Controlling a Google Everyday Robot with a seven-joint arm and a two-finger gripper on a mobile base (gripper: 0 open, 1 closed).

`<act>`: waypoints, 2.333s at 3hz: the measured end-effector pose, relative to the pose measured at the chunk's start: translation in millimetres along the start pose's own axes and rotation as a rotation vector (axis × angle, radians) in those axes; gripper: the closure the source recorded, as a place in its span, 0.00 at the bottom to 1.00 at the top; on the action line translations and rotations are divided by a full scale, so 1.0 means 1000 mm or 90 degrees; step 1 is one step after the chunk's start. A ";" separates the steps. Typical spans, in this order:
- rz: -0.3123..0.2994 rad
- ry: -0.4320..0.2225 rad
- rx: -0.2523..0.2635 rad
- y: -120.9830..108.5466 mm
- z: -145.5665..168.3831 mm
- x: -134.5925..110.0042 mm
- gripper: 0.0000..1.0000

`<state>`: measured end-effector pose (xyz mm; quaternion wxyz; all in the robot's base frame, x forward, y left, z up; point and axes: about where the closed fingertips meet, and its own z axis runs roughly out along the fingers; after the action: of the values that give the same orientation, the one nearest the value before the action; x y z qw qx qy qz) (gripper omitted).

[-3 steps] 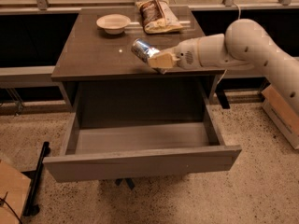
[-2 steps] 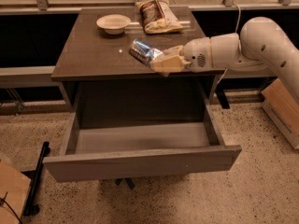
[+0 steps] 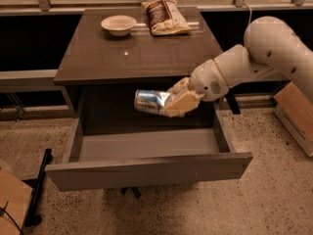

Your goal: Place redbull can into top drawer

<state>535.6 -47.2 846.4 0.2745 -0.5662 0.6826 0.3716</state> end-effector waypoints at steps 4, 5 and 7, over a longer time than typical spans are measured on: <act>0.160 0.160 0.270 -0.098 0.084 0.132 0.82; 0.194 0.161 0.291 -0.120 0.095 0.150 0.59; 0.254 0.135 0.274 -0.124 0.087 0.165 0.12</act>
Offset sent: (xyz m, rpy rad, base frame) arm 0.0268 -0.0223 -0.1754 -0.4416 -0.0206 -0.4565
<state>618.5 -80.5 641.2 0.2368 -0.3855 0.8683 0.2035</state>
